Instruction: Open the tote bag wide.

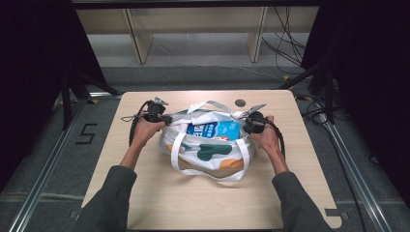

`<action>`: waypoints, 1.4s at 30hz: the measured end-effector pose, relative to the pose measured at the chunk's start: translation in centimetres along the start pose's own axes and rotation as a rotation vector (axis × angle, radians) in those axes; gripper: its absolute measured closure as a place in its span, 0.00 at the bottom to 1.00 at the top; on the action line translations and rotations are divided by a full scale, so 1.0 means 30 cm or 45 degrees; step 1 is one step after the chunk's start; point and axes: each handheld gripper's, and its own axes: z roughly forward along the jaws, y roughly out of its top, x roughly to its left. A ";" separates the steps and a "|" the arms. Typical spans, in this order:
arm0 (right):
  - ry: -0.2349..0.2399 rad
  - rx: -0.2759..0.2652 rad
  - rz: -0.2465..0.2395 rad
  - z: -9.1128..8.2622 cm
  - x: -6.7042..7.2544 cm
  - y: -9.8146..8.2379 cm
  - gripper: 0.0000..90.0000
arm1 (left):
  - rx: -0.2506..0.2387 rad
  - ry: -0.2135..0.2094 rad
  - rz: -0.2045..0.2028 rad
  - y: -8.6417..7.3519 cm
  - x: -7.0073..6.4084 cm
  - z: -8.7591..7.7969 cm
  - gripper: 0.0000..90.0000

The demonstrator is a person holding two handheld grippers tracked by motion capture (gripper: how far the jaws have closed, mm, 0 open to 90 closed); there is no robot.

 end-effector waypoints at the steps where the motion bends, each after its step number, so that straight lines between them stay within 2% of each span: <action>1: -0.008 -0.021 -0.002 -0.025 0.000 0.004 1.00 | 0.000 0.000 0.000 0.000 0.000 0.000 0.99; 2: -0.001 -0.049 0.011 -0.058 0.000 0.008 1.00 | -0.026 -0.029 -0.002 0.005 -0.009 -0.031 0.97; 3: -0.001 -0.049 0.011 -0.058 0.000 0.008 1.00 | -0.026 -0.029 -0.002 0.005 -0.009 -0.031 0.96; 4: 0.036 -0.150 0.009 -0.139 0.003 0.020 1.00 | -0.053 -0.056 0.009 0.009 -0.024 -0.053 0.95; 5: 0.058 -0.192 0.016 -0.174 0.012 0.026 1.00 | -0.075 -0.082 0.040 0.014 -0.055 -0.082 0.95; 6: 0.081 -0.235 0.009 -0.193 0.021 0.030 1.00 | -0.089 -0.114 0.039 0.016 -0.078 -0.090 0.95; 7: 0.081 -0.235 0.009 -0.193 0.021 0.030 1.00 | -0.089 -0.114 0.039 0.016 -0.078 -0.090 0.95; 8: 0.138 -0.242 0.012 -0.220 0.041 0.035 1.00 | -0.093 -0.164 0.057 0.017 -0.108 -0.094 0.95; 9: 0.174 -0.285 -0.033 -0.236 0.069 0.040 1.00 | -0.074 -0.168 0.092 0.017 -0.130 -0.097 0.94; 10: 0.224 -0.279 -0.055 -0.248 0.095 0.041 1.00 | -0.063 -0.170 0.120 0.014 -0.147 -0.096 0.93; 11: 0.274 -0.259 -0.116 -0.257 0.145 0.032 1.00 | -0.055 -0.192 0.128 0.010 -0.157 -0.094 0.93; 12: 0.293 -0.259 -0.110 -0.260 0.167 0.023 1.00 | -0.052 -0.198 0.131 0.007 -0.162 -0.093 0.93; 13: 0.293 -0.259 -0.110 -0.260 0.167 0.023 1.00 | -0.043 -0.198 0.133 0.000 -0.164 -0.089 0.93; 14: 0.338 -0.251 -0.153 -0.268 0.189 0.006 1.00 | -0.039 -0.201 0.130 -0.005 -0.162 -0.085 0.93; 15: 0.335 -0.200 -0.189 -0.269 0.226 -0.024 1.00 | -0.032 -0.197 0.114 -0.014 -0.155 -0.077 0.94; 16: 0.342 -0.143 -0.208 -0.271 0.243 -0.044 1.00 | -0.024 -0.200 0.105 -0.017 -0.150 -0.071 0.94; 17: 0.351 -0.133 -0.211 -0.263 0.264 -0.064 1.00 | -0.024 -0.200 0.105 -0.017 -0.150 -0.071 0.95; 18: 0.351 -0.133 -0.211 -0.263 0.264 -0.064 1.00 | -0.021 -0.201 0.103 -0.020 -0.145 -0.066 0.95; 20: 0.341 -0.107 -0.227 -0.265 0.297 -0.100 1.00 | -0.025 -0.204 0.074 -0.025 -0.147 -0.054 0.96; 22: 0.350 -0.092 -0.231 -0.263 0.321 -0.129 1.00 | -0.018 -0.211 0.084 -0.020 -0.148 -0.051 0.98; 23: 0.356 -0.092 -0.221 -0.261 0.331 -0.134 1.00 | -0.020 -0.194 0.090 -0.019 -0.153 -0.047 0.98; 25: 0.361 -0.094 -0.226 -0.265 0.329 -0.133 1.00 | -0.012 -0.171 0.111 -0.016 -0.158 -0.048 0.98; 26: 0.333 -0.125 -0.237 -0.274 0.325 -0.128 1.00 | -0.028 -0.189 0.093 -0.018 -0.164 -0.060 0.97; 27: 0.333 -0.125 -0.237 -0.274 0.325 -0.128 1.00 | -0.028 -0.189 0.093 -0.018 -0.164 -0.060 0.97; 28: 0.309 -0.192 -0.232 -0.294 0.315 -0.118 1.00 | -0.044 -0.219 0.093 -0.021 -0.172 -0.072 0.96; 29: 0.309 -0.192 -0.232 -0.294 0.315 -0.118 1.00 | -0.053 -0.235 0.098 -0.023 -0.181 -0.076 0.96; 31: 0.290 -0.253 -0.215 -0.306 0.305 -0.105 1.00 | -0.061 -0.274 0.133 -0.027 -0.205 -0.078 0.96; 32: 0.270 -0.251 -0.236 -0.310 0.291 -0.090 1.00 | -0.059 -0.327 0.136 -0.033 -0.220 -0.071 0.95; 33: 0.270 -0.251 -0.236 -0.310 0.291 -0.090 1.00 | -0.043 -0.339 0.160 -0.038 -0.226 -0.068 0.95; 34: 0.240 -0.253 -0.225 -0.303 0.287 -0.091 1.00 | -0.002 -0.326 0.207 -0.053 -0.240 -0.066 0.97; 35: 0.262 -0.221 -0.206 -0.305 0.281 -0.097 1.00 | 0.028 -0.347 0.244 -0.081 -0.246 -0.078 0.97; 36: 0.262 -0.221 -0.206 -0.305 0.281 -0.097 1.00 | 0.028 -0.347 0.244 -0.081 -0.246 -0.078 0.97; 37: 0.269 -0.231 -0.213 -0.301 0.276 -0.102 1.00 | 0.037 -0.374 0.245 -0.100 -0.237 -0.095 0.97; 39: 0.269 -0.224 -0.201 -0.301 0.272 -0.113 1.00 | 0.041 -0.434 0.200 -0.137 -0.227 -0.116 0.97; 40: 0.264 -0.236 -0.200 -0.296 0.277 -0.113 1.00 | 0.048 -0.438 0.192 -0.149 -0.229 -0.118 0.98; 42: 0.222 -0.212 -0.234 -0.288 0.300 -0.104 1.00 | 0.067 -0.415 0.249 -0.165 -0.235 -0.119 0.99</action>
